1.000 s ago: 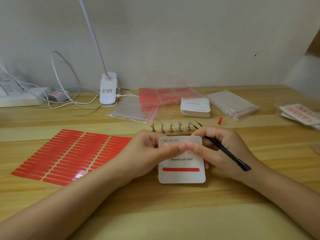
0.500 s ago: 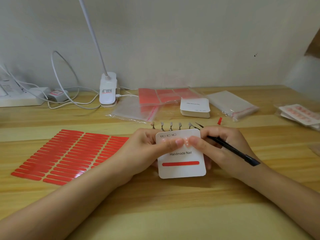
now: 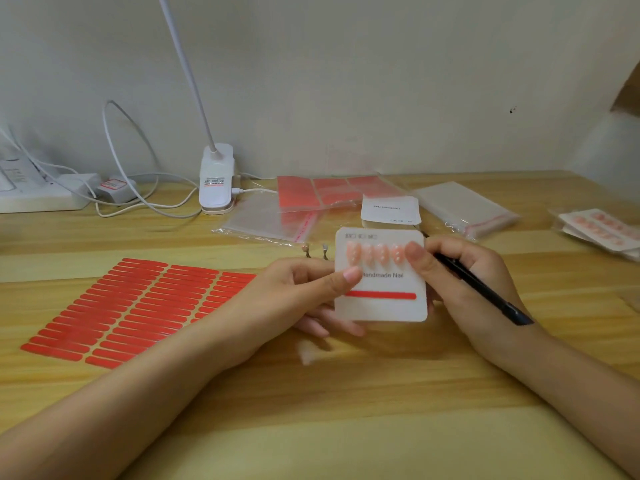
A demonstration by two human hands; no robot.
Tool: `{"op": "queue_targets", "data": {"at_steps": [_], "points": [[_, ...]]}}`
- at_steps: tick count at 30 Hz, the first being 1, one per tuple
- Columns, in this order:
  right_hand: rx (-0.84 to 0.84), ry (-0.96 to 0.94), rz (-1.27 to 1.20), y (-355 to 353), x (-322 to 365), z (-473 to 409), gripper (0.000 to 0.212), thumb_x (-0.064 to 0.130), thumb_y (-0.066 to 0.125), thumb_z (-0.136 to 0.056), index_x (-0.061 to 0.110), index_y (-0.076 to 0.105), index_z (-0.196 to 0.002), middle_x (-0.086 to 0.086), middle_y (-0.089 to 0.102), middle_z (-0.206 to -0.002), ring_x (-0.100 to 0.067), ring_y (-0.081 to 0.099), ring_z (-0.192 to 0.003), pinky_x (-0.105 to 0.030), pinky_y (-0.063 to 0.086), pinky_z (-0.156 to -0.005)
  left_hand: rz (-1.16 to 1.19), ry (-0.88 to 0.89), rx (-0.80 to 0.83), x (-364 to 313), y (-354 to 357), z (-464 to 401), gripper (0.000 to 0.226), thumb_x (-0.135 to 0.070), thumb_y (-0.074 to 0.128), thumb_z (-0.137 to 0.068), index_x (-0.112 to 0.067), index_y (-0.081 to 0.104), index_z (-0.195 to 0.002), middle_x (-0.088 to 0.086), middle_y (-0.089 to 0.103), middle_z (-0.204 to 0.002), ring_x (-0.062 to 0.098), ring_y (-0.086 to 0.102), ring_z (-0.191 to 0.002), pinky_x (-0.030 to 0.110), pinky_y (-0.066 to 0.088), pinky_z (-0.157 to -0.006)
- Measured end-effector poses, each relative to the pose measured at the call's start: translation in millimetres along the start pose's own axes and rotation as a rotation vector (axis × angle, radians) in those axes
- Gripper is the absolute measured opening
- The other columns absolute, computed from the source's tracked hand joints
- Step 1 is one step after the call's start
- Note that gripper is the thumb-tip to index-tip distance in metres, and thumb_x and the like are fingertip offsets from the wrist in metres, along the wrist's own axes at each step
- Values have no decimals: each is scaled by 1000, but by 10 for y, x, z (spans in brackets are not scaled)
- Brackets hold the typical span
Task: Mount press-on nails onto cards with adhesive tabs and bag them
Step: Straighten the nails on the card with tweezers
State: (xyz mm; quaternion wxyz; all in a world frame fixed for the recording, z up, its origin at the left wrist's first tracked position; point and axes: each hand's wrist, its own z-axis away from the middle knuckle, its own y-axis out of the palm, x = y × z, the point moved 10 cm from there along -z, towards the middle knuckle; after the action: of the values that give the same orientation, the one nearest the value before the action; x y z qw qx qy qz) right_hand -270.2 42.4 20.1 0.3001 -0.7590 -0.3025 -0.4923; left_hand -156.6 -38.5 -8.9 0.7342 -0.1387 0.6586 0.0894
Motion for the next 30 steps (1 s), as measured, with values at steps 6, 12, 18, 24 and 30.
{"op": "queue_targets", "data": {"at_steps": [6,12,18,24,30], "points": [[-3,39,-17,9,-42,-14,36,48,62,-66,12,67,-74,-14,62,-59,-10,51,-40,-16,41,-38,43,-25,12,39,6,-6,28,-38,57,-73,-19,74,-85,8,74,-85,17,72,-74,12,48,-52],[-53,24,-12,0,2,4,33,46,48,-78,18,65,-79,1,52,-50,-1,44,-38,-12,35,-37,74,-17,19,42,-14,0,30,-38,56,-75,-16,72,-88,10,74,-87,20,72,-75,13,48,-53],[-247,-48,31,-245,84,52,48,56,20,-88,38,62,-103,9,31,-45,-2,28,-39,-15,25,-37,164,-6,-11,55,-62,-17,32,-36,54,-76,-14,71,-91,12,73,-92,20,71,-74,14,50,-52],[-334,-16,121,-369,74,63,61,60,11,-84,38,68,-82,-5,44,-61,-5,41,-47,-15,38,-48,179,13,-2,46,-66,-8,28,-31,51,-80,-15,70,-94,10,73,-96,17,71,-76,14,51,-54],[-364,10,-23,-424,58,78,64,65,23,-78,24,71,-68,-1,64,-54,-11,56,-44,-17,48,-44,156,16,-17,48,-89,1,31,-4,43,-94,-15,72,-90,6,73,-99,17,71,-81,13,52,-55]]}}
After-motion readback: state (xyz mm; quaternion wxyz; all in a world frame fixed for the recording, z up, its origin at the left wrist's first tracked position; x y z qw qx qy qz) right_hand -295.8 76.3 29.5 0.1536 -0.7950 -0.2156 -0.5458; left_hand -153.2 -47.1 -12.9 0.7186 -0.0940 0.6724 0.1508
